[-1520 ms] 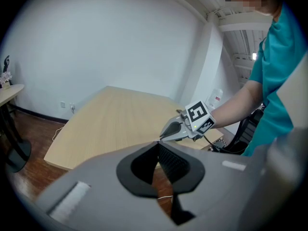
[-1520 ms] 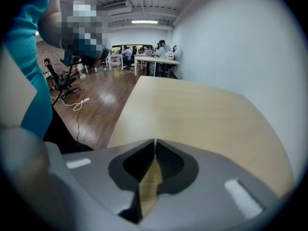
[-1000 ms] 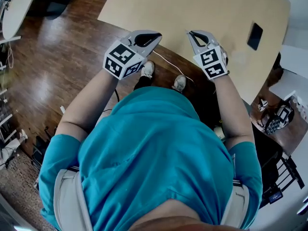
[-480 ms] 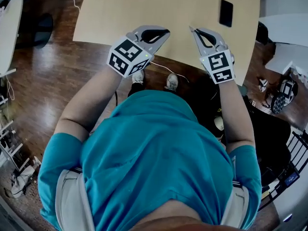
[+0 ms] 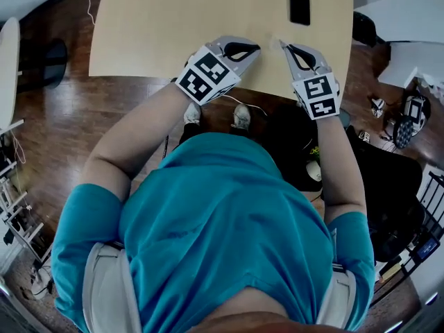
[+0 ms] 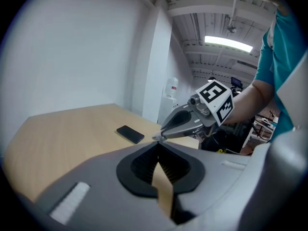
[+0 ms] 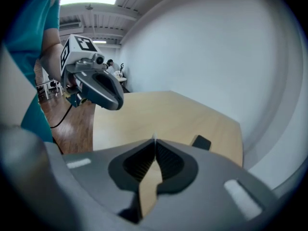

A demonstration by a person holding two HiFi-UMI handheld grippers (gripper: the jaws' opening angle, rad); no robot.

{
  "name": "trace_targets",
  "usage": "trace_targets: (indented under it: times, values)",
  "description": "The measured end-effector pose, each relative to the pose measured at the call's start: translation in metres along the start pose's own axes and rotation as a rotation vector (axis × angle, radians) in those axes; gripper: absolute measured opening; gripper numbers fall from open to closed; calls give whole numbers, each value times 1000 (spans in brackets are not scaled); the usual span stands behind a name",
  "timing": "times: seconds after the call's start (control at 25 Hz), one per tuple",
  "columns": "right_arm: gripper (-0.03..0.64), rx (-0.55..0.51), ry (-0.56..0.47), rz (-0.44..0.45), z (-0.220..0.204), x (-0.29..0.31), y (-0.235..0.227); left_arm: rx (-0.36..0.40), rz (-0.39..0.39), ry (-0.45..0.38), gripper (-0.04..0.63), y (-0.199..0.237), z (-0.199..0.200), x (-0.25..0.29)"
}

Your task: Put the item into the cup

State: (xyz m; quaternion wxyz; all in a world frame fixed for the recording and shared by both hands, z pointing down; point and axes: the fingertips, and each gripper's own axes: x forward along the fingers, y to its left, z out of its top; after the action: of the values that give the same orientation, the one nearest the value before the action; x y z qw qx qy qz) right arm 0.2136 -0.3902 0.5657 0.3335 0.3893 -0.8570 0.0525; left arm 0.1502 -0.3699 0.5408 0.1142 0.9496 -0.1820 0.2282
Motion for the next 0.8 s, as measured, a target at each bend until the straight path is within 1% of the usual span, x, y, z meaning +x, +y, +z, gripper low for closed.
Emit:
trace_targets:
  times: [0.2,0.28,0.44,0.68,0.76,0.8]
  values:
    - [11,28,33,-7,-29,8,-10,10,-30,50,3,-6,-12,38]
    - [11,36,38,-4,-33,12,-11,9,-36,63,3,-6,-16,48]
    - [11,41,37,-1,-32,16,-11,7,-45,83,3,-6,-18,53]
    - [11,52,29,4,-33,18,-11,7,-49,81,3,-6,-15,53]
    - [23,63,12,10,-31,18,-10,11,-49,78,3,-6,-15,53]
    - [59,71,0,14,-30,17,-10,11,-49,78,3,-6,-15,52]
